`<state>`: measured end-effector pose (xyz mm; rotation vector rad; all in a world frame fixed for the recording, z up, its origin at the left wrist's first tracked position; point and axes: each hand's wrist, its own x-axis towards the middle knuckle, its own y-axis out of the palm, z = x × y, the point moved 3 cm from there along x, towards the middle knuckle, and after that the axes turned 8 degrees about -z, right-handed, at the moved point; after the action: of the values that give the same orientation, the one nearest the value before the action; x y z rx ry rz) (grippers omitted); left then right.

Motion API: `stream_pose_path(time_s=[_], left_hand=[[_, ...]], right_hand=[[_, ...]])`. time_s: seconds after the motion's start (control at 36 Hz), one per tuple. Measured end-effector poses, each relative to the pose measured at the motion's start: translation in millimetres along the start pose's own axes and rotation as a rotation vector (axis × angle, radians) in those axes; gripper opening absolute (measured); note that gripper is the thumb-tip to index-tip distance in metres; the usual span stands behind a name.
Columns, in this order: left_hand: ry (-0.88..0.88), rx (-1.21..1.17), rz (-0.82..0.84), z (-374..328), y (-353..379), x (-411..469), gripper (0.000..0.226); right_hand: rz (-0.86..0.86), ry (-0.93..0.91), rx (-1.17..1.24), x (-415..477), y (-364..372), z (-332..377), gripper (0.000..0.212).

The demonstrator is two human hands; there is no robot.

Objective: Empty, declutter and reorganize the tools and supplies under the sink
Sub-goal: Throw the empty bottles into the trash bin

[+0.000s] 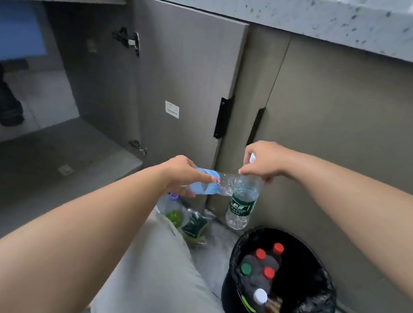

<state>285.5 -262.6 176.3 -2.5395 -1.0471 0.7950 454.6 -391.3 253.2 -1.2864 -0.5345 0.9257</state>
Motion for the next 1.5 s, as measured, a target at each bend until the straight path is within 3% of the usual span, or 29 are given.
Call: stream_pose_path(time_s=[0.17, 0.39, 0.58, 0.75, 1.08, 1.14, 1.22, 1.33, 1.44, 1.5], left_hand=[[0.132, 0.113, -0.094, -19.8, 57.3, -12.2, 0.039], [0.286, 0.082, -0.168, -14.6, 91.7, -15.5, 0.052], [0.338, 0.014, -0.206, -19.6, 97.9, -9.5, 0.076], [0.439, 0.017, -0.234, -24.5, 106.7, -5.4, 0.065], [0.552, -0.005, -0.136, -32.5, 115.1, -5.0, 0.052], [0.572, -0.024, -0.096, -34.4, 117.0, -7.9, 0.048], [0.596, -0.034, -0.032, -36.7, 120.4, -12.4, 0.044], [0.630, -0.031, 0.030, -39.6, 123.9, -18.0, 0.045], [0.643, -0.005, 0.055, -40.4, 126.8, -20.7, 0.049], [0.641, 0.003, 0.055, -41.1, 127.4, -22.8, 0.050]], right_hand=[[0.154, 0.198, 0.015, -39.6, 11.5, -80.6, 0.023], [0.348, 0.409, 0.080, -78.2, 62.1, -142.4, 0.029], [0.260, 0.541, 0.079, -86.5, 126.7, -172.1, 0.028], [0.166, 0.505, -0.061, -92.5, 174.8, -195.5, 0.035], [0.148, 0.547, 0.039, -95.7, 211.7, -216.3, 0.049], [0.072, 0.536, 0.048, -90.5, 200.3, -213.6, 0.037], [-0.179, 0.475, 0.162, -76.5, 171.0, -201.7, 0.016], [-0.481, 0.236, 0.488, -63.2, 116.8, -162.3, 0.023], [-0.544, -0.015, 0.714, -62.7, 68.2, -115.3, 0.025], [-0.525, -0.110, 0.679, -63.2, 56.1, -98.9, 0.021]])
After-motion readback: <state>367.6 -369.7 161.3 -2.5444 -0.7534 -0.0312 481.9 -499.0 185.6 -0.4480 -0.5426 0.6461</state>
